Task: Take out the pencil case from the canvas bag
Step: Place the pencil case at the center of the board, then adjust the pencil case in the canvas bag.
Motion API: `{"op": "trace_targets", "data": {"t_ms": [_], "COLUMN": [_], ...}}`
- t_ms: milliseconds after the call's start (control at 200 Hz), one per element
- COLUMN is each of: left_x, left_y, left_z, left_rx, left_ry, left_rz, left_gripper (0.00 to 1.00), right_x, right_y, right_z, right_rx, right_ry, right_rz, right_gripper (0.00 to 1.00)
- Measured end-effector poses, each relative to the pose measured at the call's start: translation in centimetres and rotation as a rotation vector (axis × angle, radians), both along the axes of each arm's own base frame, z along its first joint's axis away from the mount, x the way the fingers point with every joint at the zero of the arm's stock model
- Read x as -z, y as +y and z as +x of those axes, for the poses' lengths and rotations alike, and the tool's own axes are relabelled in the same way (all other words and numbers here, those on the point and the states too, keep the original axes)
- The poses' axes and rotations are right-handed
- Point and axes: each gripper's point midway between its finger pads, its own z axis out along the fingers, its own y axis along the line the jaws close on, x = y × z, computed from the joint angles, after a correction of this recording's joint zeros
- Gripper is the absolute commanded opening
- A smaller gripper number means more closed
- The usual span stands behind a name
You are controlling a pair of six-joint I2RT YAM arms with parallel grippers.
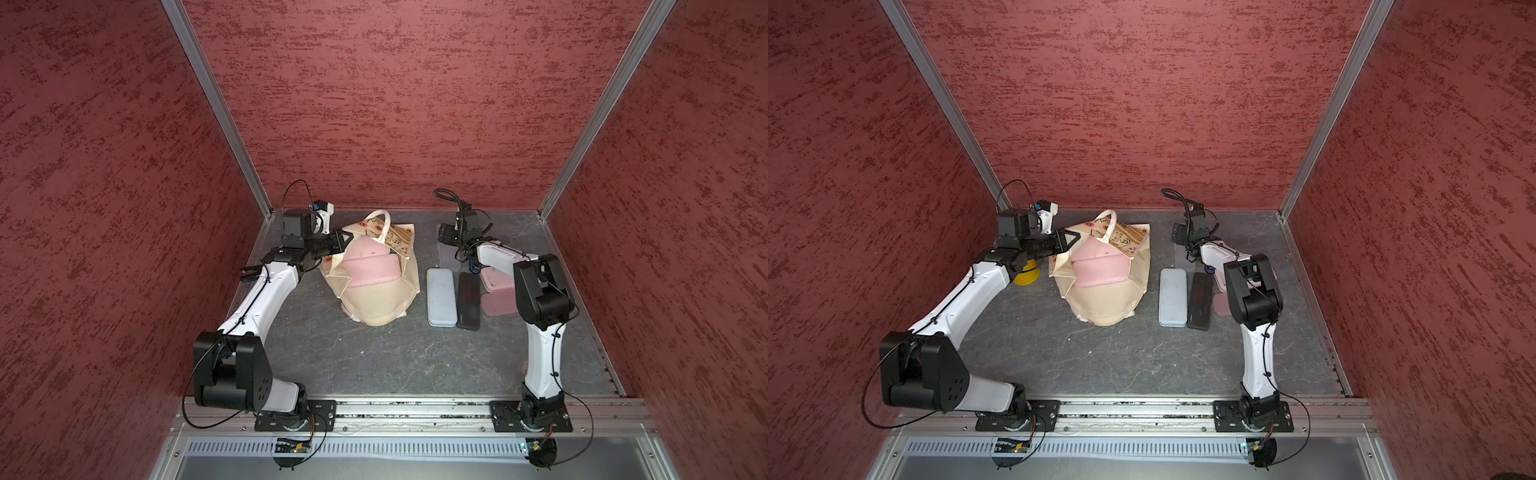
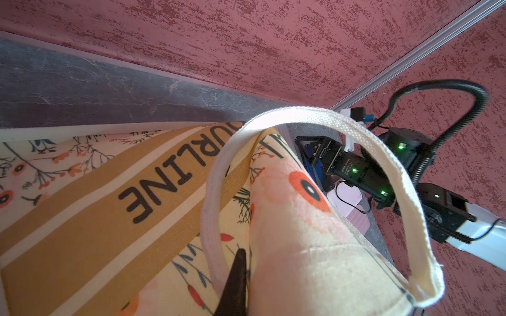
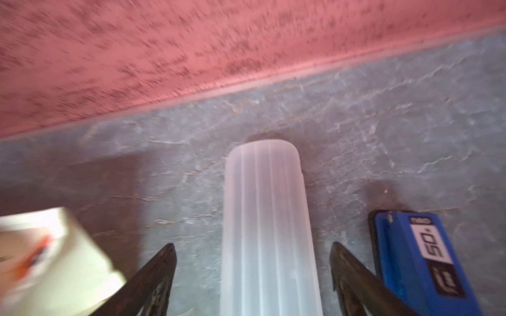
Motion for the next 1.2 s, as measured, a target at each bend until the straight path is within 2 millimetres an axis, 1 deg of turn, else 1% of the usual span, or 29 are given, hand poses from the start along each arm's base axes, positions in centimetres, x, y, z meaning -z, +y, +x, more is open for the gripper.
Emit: {"op": "trace_targets", "data": {"t_ms": [30,130,245,346,446,541,671,792,922,1097,1202], "left_x": [0.0,0.0,0.0,0.0,0.0,0.0,0.1,0.1,0.1,0.1,0.1], "left_y": [0.0,0.0,0.0,0.0,0.0,0.0,0.0,0.0,0.0,0.0,0.0], "left_z": [0.0,0.0,0.0,0.0,0.0,0.0,0.0,0.0,0.0,0.0,0.0], "left_rx": [0.0,-0.001,-0.001,-0.001,-0.001,-0.001,-0.001,-0.001,-0.001,-0.001,0.0], "left_ry": [0.0,0.0,0.0,0.0,0.0,0.0,0.001,0.001,0.001,0.001,0.001], "left_rz": [0.0,0.0,0.001,0.001,0.001,0.001,0.001,0.001,0.001,0.001,0.002], "left_gripper": [0.0,0.0,0.0,0.0,0.0,0.0,0.0,0.0,0.0,0.0,0.0], "right_x": [-1.0,-5.4,-10.8,-14.9,-17.7,-19.7,-21.5,-22.5,-22.9,-23.9,-23.1], "right_y": [0.2,1.6,3.9,6.2,8.1,9.8,12.0,15.2,18.5,21.2,22.6], "right_z": [-0.3,-1.9,-4.9,-7.4,-10.0,-12.5,-15.6,-18.8,-22.7,-27.8,-30.1], "right_rx": [-0.009,-0.062,-0.179,-0.298,-0.403,-0.496,-0.614,-0.748,-0.905,-1.097,-1.193], "right_ry": [-0.017,-0.091,-0.187,-0.251,-0.285,-0.304,-0.324,-0.345,-0.381,-0.487,-0.518], "right_rz": [0.003,0.022,0.058,0.092,0.109,0.123,0.123,0.091,0.031,-0.082,-0.162], "right_gripper": [0.87,0.86,0.84,0.83,0.82,0.82,0.81,0.81,0.81,0.81,0.81]}}
